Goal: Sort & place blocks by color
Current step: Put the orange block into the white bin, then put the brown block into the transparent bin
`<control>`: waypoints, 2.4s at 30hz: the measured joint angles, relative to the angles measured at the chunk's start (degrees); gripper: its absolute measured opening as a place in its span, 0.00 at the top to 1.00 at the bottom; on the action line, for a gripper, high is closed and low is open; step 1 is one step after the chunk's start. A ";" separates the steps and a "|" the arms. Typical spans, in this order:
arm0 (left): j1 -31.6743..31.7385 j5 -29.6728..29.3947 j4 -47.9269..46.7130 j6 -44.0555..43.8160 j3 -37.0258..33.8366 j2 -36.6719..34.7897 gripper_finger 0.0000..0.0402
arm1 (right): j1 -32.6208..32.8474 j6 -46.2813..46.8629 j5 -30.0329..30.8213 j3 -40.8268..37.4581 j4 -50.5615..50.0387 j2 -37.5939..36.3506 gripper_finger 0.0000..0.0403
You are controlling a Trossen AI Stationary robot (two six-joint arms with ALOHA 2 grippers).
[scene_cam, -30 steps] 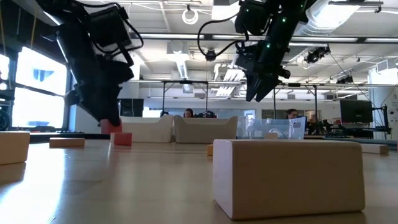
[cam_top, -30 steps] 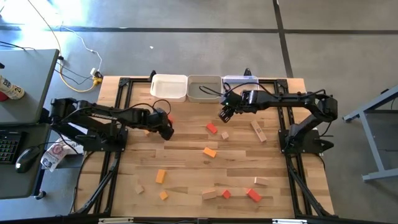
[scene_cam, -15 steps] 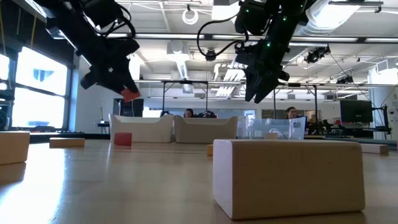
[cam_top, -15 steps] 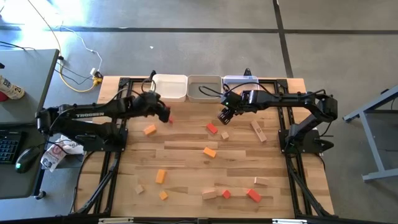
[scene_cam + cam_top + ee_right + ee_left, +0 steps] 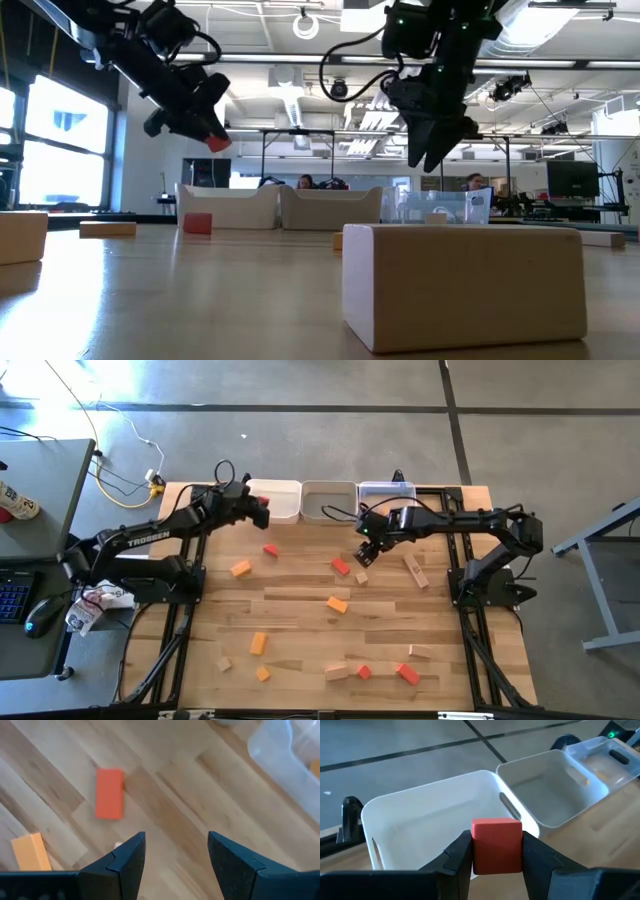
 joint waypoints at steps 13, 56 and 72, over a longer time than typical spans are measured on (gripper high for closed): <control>4.23 6.06 3.21 1.03 0.00 8.19 0.73 | 4.48 12.74 6.10 -0.24 -13.73 0.00 0.50; 9.68 10.19 1.33 4.94 4.28 11.44 0.55 | 12.43 22.15 13.03 -0.33 -30.43 0.02 0.50; 8.71 20.42 2.65 4.94 4.28 11.40 0.54 | 6.57 11.79 15.15 -0.33 -31.93 0.04 0.50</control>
